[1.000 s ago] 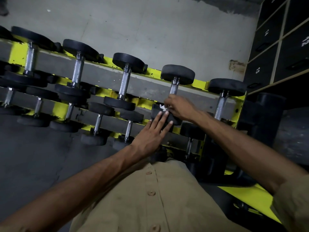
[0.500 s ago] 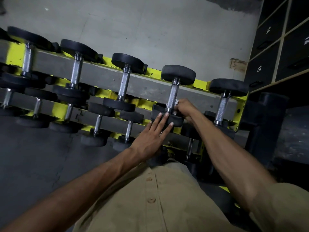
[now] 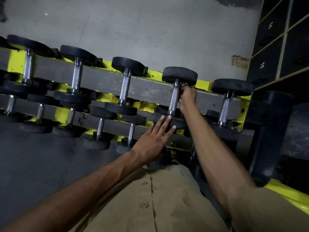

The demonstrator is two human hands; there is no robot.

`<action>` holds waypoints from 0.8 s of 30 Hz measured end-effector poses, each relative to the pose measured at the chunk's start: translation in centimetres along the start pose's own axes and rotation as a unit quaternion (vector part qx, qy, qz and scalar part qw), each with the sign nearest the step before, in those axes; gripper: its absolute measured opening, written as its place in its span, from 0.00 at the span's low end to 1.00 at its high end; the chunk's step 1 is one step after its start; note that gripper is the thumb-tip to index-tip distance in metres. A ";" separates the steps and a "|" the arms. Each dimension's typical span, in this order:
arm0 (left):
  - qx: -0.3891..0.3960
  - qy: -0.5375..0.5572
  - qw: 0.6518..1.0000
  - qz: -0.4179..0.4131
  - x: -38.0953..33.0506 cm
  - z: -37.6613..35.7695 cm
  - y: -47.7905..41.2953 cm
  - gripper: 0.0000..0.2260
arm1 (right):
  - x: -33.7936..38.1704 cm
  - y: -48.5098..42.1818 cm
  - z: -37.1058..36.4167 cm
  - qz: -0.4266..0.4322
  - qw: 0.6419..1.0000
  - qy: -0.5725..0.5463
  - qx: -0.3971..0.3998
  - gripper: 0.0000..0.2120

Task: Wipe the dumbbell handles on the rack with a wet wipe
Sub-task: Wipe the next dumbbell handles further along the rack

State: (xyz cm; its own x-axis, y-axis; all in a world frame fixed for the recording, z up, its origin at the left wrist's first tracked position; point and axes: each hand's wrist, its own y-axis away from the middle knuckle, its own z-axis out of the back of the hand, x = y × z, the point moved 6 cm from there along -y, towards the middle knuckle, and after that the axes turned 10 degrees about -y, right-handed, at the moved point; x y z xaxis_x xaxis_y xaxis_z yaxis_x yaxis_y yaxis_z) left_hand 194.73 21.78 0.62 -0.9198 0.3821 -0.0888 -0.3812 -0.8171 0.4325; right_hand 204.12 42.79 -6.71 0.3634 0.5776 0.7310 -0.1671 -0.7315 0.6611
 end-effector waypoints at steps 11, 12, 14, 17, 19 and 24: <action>-0.009 0.009 1.000 -0.018 0.1 0.3 0.3 0.41 | 2.3 6.0 -0.5 0.503 0.660 0.556 0.059 0.07; -0.003 0.008 1.000 -0.021 0.1 0.4 0.3 0.40 | 2.3 6.1 -0.9 0.515 0.608 0.598 0.089 0.08; 0.005 0.009 1.000 -0.026 0.1 0.9 0.4 0.38 | 2.4 6.2 -1.4 0.495 0.553 0.653 0.148 0.11; 0.014 0.017 0.999 -0.025 0.3 1.1 0.5 0.35 | 0.6 6.6 -2.2 0.401 0.452 0.741 0.295 0.09; 0.012 0.012 1.000 -0.023 0.3 1.3 0.6 0.38 | 0.4 7.3 -2.2 0.347 0.416 0.756 0.367 0.09; 0.028 -0.017 0.999 -0.024 0.1 2.5 0.3 0.39 | 4.8 6.0 -2.5 0.387 0.474 0.735 0.293 0.14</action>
State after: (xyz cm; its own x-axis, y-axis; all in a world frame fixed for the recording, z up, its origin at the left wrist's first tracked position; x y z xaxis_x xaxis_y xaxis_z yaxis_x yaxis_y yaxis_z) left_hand 194.80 22.68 3.01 -0.8968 0.4351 -0.0799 -0.4175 -0.7727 0.4781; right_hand 202.60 42.05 1.21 -0.7021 -0.6313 0.3295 0.7098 -0.6573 0.2532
